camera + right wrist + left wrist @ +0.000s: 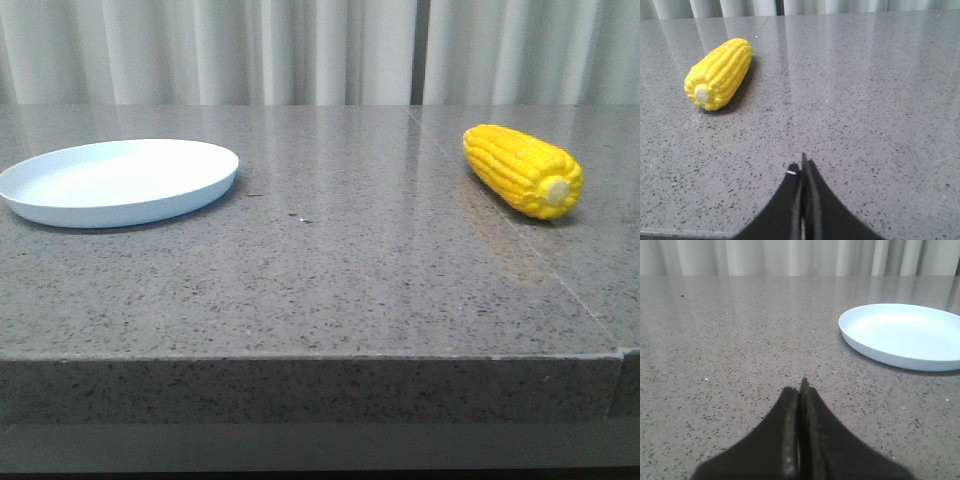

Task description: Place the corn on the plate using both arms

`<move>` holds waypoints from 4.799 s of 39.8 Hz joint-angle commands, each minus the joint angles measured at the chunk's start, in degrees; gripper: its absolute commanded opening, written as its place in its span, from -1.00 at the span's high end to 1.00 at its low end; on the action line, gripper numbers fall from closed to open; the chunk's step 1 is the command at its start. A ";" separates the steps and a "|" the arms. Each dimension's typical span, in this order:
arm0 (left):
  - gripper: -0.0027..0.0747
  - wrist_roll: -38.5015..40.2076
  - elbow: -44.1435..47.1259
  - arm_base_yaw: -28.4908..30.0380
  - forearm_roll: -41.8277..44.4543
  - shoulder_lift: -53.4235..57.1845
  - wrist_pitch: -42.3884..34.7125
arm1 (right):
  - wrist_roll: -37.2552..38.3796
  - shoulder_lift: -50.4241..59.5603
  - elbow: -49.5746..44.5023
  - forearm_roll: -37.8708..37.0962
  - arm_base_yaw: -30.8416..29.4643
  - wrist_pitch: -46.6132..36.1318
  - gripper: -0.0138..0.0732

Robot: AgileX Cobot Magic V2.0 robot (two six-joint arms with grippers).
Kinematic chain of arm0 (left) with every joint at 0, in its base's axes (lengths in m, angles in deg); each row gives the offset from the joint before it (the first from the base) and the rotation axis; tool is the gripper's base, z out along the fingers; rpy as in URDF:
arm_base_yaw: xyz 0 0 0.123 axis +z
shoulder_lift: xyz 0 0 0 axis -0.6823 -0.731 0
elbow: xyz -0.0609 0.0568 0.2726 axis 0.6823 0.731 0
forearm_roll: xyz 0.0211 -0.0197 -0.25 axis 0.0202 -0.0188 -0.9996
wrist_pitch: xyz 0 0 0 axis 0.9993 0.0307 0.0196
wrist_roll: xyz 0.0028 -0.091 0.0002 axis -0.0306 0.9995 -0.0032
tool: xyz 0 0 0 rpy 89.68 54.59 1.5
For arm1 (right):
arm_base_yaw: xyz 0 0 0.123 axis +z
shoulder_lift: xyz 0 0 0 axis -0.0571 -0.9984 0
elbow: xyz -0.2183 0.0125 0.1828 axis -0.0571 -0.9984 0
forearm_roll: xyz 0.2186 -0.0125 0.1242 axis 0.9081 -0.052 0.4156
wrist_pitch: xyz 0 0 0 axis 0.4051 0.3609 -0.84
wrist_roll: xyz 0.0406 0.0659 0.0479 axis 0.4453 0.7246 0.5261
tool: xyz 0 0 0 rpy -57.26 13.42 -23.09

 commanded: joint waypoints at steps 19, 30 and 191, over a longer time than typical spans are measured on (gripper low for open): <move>0.98 -0.16 1.38 0.15 -0.61 0.96 -4.47 | -0.25 0.95 1.33 0.00 -0.39 -4.29 0.85; 0.98 -0.16 1.38 0.15 -0.61 0.96 -4.47 | -0.25 0.95 1.33 0.00 -0.39 -4.29 0.85; -0.40 -0.06 -89.06 -4.97 -4.41 -102.67 54.58 | -0.35 -24.67 28.74 4.14 -0.39 -2.12 -0.79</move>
